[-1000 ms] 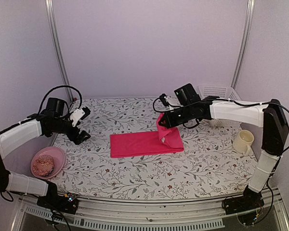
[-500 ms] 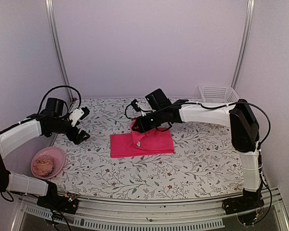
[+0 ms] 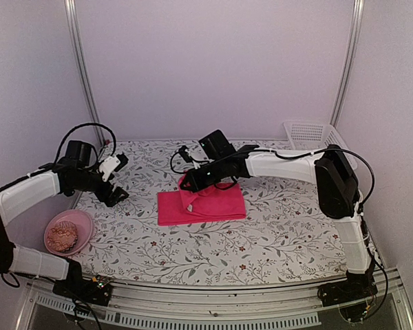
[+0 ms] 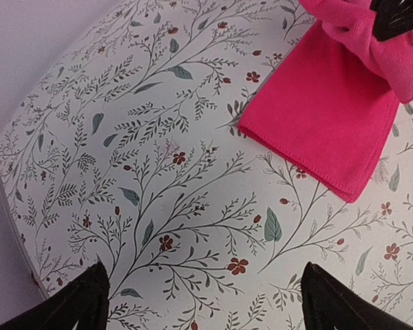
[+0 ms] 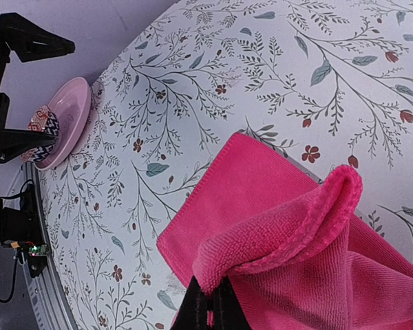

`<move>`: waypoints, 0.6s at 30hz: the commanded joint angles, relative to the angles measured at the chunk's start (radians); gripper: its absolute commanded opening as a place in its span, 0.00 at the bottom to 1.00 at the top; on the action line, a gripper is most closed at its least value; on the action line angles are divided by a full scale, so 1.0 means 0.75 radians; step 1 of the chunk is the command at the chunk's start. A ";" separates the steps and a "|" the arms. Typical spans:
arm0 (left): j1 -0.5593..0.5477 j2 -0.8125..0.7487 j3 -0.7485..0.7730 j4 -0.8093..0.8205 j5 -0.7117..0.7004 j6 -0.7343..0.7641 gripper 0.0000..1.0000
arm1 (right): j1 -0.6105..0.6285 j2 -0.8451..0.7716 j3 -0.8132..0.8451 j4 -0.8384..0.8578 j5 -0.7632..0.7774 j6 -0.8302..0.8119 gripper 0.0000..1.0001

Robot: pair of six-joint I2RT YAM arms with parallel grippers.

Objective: Roll the towels
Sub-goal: Fold the towel at the center of the board.

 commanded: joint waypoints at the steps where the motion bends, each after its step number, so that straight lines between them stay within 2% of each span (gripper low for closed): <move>1: 0.017 0.011 -0.017 0.026 0.020 -0.009 0.97 | 0.025 0.057 0.074 0.018 -0.041 0.008 0.02; 15: 0.017 0.023 -0.019 0.028 0.021 -0.013 0.97 | 0.052 0.213 0.203 0.013 -0.060 0.025 0.03; 16: 0.017 0.023 -0.019 0.028 0.021 -0.013 0.97 | 0.056 0.221 0.214 0.013 -0.054 0.023 0.04; 18: 0.017 0.024 -0.021 0.030 0.021 -0.012 0.97 | 0.059 0.243 0.237 0.017 -0.046 0.023 0.14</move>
